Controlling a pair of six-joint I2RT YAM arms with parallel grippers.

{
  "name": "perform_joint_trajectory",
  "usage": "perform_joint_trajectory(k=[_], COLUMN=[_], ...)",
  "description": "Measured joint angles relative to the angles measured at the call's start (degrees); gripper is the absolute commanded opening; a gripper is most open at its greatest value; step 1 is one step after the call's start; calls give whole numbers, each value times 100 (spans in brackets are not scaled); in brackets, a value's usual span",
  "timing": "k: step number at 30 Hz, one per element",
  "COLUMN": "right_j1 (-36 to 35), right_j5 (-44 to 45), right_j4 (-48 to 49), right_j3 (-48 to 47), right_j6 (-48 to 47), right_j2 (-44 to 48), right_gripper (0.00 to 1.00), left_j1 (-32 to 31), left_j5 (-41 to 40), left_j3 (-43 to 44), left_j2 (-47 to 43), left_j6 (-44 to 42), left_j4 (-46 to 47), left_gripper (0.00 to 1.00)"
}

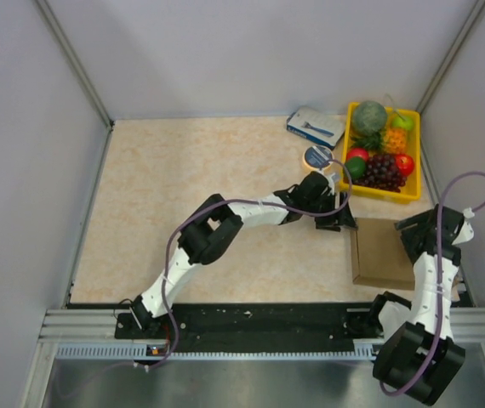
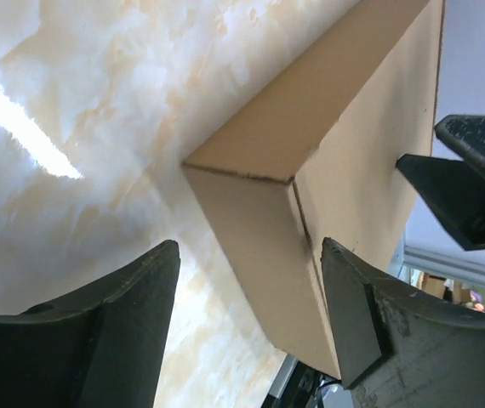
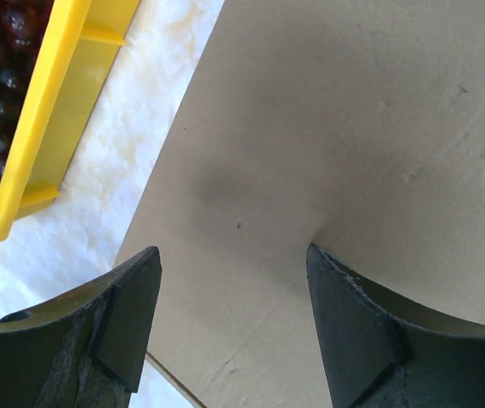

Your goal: Fold the paper box

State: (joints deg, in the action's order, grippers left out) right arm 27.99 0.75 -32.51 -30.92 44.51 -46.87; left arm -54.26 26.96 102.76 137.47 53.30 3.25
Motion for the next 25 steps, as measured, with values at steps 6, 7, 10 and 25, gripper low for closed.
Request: perform_joint_trajectory(k=[6,7,10,25], right_j1=[-216,-323,-772,-5462], right_j5=[122,225,535,1399], right_j4=[-455,-560,-824,-2090], right_j3=[-551,-758,-1585,-4776], right_j6=[-531,-610,-861,-2304], right_j2=[-39,-9,-22,-46], right_gripper=[73,72,72,99], left_j1=[44,61,179,361], left_j5=[-339,-411,-763,-3270], left_j3=[-743,-831,-1346,-2929], left_j2=[-979,-1198,-2323,-8791], left_j6=[-461,-544,-1038,-3257], left_j4=[-225,-304,-529,-2859], left_gripper=[81,81,82,90])
